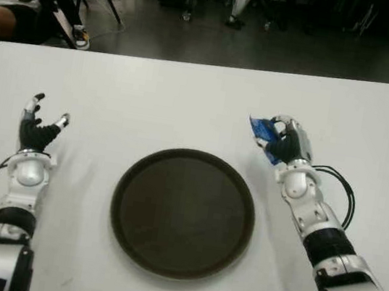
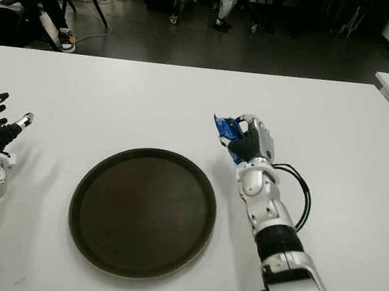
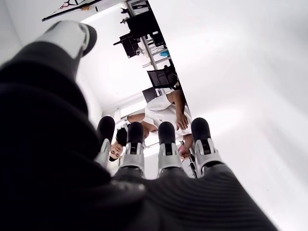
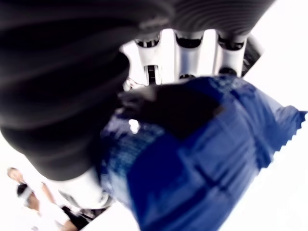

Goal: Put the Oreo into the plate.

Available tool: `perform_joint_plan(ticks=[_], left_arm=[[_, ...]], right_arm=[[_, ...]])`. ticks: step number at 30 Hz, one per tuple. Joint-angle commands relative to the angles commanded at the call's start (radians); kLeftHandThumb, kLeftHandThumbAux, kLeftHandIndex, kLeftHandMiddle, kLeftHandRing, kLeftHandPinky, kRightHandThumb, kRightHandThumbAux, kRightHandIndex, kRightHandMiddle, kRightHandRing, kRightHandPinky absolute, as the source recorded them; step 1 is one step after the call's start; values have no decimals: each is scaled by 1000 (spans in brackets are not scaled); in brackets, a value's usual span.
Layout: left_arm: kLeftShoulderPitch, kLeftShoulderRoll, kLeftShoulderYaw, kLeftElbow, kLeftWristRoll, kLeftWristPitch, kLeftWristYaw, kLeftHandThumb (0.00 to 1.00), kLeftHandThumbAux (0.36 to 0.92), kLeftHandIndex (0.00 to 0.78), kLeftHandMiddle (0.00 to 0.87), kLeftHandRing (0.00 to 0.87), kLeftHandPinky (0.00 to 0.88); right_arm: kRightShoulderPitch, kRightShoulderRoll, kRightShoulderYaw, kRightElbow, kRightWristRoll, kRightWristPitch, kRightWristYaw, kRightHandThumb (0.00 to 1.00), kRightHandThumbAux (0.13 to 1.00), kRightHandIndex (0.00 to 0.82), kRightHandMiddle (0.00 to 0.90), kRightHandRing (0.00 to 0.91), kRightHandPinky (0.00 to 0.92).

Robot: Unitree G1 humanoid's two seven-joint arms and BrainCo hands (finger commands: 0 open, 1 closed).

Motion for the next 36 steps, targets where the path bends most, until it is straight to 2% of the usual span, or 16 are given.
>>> perform_joint_plan(ticks=[9, 10, 14, 18, 24, 36], left_arm=[[5, 0, -2, -7, 3, -1, 3, 0, 726, 3, 0, 0, 0], [6, 0, -2, -8, 3, 0, 2, 0, 728, 4, 0, 0, 0], [7, 1, -4, -9, 4, 2, 0, 0, 729, 3, 0, 0, 0], [8, 2, -4, -10, 3, 5, -2, 0, 725, 1, 0, 0, 0], [8, 4, -10, -12, 11, 6, 9, 0, 716, 0, 0, 0, 0], [10, 7, -15, -11, 25, 21, 26, 0, 734, 0, 0, 0, 0]], right_arm=[[23, 12, -44, 6, 33, -164, -74, 390, 793, 691, 841, 851, 847], [22, 15, -51, 16, 37, -191, -90, 364, 800, 692, 846, 855, 849], [18, 32, -84, 53, 62, -275, -138, 410, 795, 699, 840, 850, 844], [18, 62, -128, 72, 134, -322, -118, 426, 798, 716, 830, 837, 830], [17, 96, -181, 67, 236, -344, -46, 428, 813, 739, 826, 830, 826], [29, 107, -204, 29, 275, -330, 37, 417, 811, 744, 827, 827, 823]])
